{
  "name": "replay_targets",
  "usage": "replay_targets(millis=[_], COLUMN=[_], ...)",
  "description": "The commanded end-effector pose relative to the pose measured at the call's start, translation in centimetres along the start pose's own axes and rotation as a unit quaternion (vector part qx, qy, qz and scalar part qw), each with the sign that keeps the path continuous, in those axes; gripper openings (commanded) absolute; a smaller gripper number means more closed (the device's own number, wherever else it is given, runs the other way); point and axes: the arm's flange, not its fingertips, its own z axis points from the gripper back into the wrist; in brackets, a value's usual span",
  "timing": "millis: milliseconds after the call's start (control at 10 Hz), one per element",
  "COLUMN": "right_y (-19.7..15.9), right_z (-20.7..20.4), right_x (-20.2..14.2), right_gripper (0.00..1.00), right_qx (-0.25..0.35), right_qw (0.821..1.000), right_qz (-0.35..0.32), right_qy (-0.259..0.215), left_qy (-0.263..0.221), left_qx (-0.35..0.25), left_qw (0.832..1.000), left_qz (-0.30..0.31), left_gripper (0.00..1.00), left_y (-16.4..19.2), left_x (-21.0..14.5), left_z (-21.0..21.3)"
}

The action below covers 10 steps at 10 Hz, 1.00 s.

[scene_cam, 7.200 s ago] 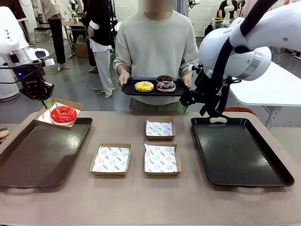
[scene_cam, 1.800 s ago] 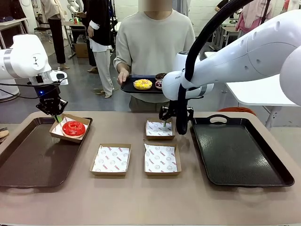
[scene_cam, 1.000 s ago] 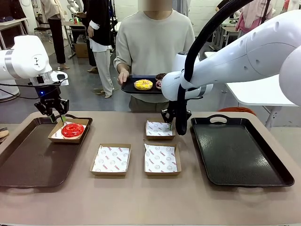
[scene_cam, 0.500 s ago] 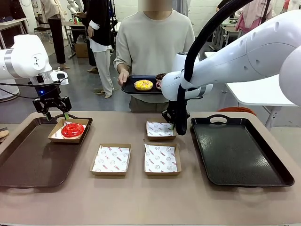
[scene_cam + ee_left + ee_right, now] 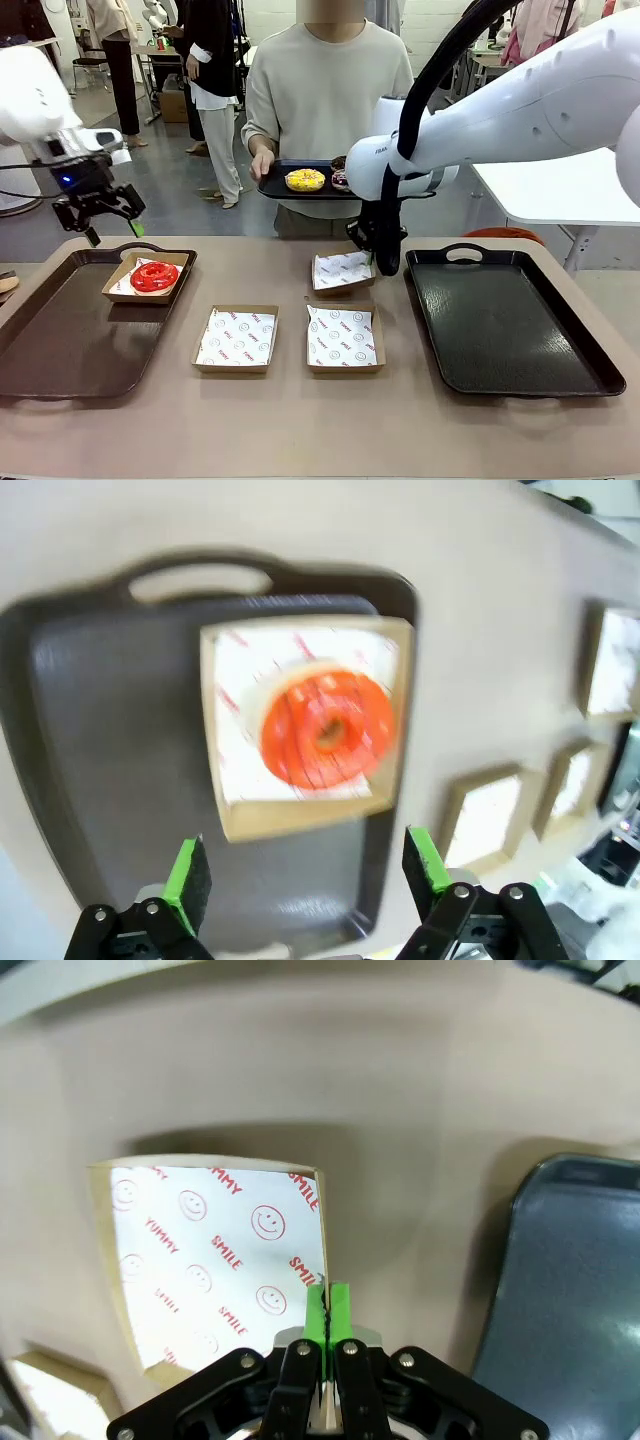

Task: Individually package the donuts and arrange them on the tray.
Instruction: Place the picked Paper togo box on the Handle tray while simultaneously picking up another Paper togo box from the table with the other hand.

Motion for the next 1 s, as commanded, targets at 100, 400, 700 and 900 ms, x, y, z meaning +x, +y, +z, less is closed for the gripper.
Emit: replay_targets(millis=[100, 400, 700, 900], right_y=[-1.8, -2.5, -2.4, -2.2], right_z=[4.6, 9.6, 12.2, 12.2], right_x=[-1.4, -1.2, -0.7, -0.4], right_gripper=[0.00, 0.00, 0.00, 0.00], right_qx=[-0.001, -0.003, 0.002, -0.001], right_qw=[1.000, 1.000, 1.000, 0.999], right_qz=[-0.011, -0.015, -0.021, -0.022], right_qy=[0.007, 0.012, 0.012, 0.022], left_qy=[-0.053, -0.075, -0.079, -0.081], left_qx=[-0.146, -0.263, -0.377, -0.425], left_qw=[0.988, 0.962, 0.922, 0.899], left_qz=[-0.011, 0.002, 0.050, 0.072], left_gripper=[1.00, 1.00, 1.00, 1.00], left_y=[4.4, 9.7, 15.5, 19.0], left_x=[-8.6, -13.5, -15.2, -16.3], left_z=[4.9, 6.4, 6.1, 5.5])
